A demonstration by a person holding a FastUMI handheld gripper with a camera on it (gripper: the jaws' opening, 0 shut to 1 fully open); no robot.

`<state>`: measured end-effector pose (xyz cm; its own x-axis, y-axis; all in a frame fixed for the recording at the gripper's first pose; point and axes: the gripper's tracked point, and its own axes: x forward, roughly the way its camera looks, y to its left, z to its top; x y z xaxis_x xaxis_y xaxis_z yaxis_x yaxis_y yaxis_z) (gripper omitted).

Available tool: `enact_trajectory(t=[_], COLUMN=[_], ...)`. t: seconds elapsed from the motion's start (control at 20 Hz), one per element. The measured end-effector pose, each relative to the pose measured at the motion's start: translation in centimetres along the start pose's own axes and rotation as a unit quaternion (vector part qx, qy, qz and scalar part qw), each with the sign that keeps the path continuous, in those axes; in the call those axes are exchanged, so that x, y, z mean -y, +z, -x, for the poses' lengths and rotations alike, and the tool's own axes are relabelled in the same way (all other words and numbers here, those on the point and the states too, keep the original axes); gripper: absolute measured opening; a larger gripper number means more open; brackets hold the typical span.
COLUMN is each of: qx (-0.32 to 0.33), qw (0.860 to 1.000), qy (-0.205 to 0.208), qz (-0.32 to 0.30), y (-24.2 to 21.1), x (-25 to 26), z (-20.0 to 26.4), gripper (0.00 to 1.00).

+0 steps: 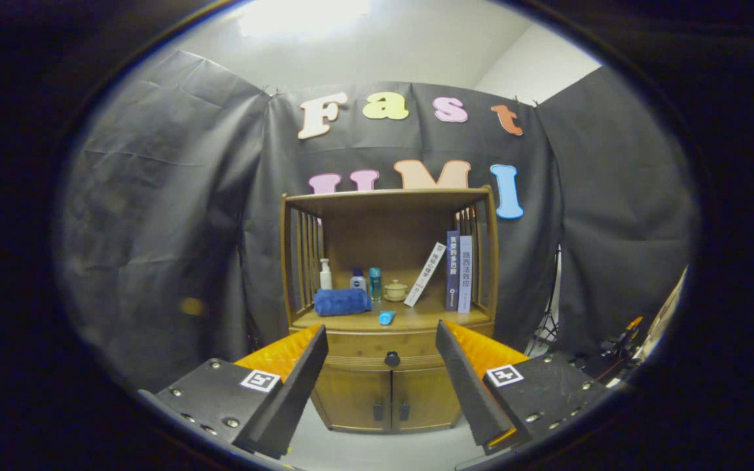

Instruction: Pull open the drawer, take out the items inside it, and place them on the countertop above the cabinet.

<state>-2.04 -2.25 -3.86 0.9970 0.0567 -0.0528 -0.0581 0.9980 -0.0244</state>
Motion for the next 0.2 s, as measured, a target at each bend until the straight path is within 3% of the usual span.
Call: enact_trajectory(t=[0.2], qx=[-0.015], qw=[1.000], qy=[-0.002], qz=[-0.014], y=[-0.99], x=[0.22], z=[-0.25], gripper=[0.99])
